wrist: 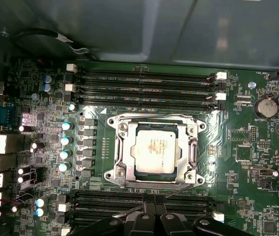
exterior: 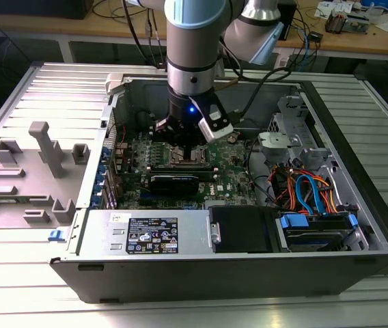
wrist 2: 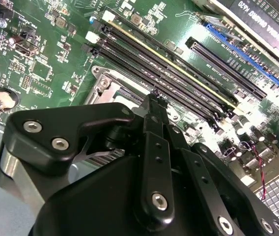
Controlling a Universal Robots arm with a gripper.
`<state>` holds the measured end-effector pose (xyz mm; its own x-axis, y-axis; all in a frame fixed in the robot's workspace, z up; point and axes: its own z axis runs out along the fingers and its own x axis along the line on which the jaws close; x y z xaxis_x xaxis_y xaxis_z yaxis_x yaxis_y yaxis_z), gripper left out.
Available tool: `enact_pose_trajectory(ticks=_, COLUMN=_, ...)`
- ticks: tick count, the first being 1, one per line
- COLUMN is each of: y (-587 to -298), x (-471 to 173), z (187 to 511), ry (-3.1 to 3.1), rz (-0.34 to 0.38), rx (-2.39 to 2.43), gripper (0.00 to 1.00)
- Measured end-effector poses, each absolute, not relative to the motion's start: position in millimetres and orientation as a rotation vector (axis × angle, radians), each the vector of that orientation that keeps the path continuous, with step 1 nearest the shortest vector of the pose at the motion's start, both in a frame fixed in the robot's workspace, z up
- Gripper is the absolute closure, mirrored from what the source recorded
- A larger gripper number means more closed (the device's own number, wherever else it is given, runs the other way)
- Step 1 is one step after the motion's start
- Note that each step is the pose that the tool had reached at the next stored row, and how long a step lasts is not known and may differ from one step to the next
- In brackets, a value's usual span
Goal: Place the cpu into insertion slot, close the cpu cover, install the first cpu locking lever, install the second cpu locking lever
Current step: 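Install the second cpu locking lever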
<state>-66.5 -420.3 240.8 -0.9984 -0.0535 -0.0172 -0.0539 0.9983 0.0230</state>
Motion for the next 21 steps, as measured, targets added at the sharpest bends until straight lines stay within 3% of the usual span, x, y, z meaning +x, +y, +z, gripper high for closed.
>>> enact_pose_trajectory(ticks=21, y=-423, x=-67, z=229, ry=3.131, rz=0.069, rx=-0.084, gripper=0.89)
